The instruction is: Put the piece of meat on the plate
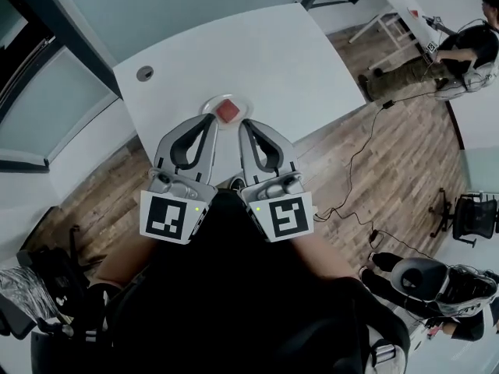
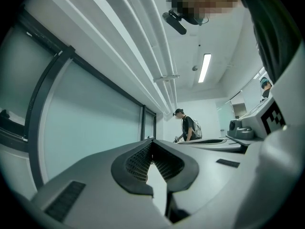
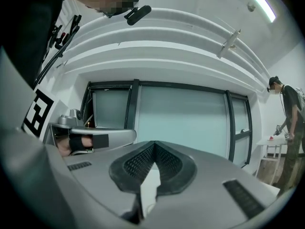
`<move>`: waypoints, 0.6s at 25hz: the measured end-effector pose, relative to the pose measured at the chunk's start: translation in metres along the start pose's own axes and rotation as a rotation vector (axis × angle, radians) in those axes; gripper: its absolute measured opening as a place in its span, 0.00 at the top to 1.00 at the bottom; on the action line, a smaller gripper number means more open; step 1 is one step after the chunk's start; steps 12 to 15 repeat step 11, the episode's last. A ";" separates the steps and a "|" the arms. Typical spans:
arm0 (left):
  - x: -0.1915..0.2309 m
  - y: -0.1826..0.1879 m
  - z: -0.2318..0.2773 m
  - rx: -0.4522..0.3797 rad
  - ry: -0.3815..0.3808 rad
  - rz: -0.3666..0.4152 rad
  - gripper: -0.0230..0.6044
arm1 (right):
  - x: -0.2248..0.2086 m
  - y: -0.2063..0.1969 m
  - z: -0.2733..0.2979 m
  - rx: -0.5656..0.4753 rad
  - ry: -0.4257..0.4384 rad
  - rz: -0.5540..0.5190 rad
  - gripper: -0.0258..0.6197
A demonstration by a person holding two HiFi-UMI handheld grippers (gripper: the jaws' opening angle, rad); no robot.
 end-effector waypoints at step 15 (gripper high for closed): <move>0.001 -0.004 -0.003 0.020 -0.038 0.003 0.96 | 0.009 -0.002 -0.001 0.022 -0.024 -0.008 0.96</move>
Point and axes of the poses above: the fingertips, and each gripper's own axes: z forward along the fingers, x to its left, y out of its top, the point moved 10 cm from there along -z, backward along the fingers, and after that the axes turned 1 degree about -x, right-handed, at the moved point
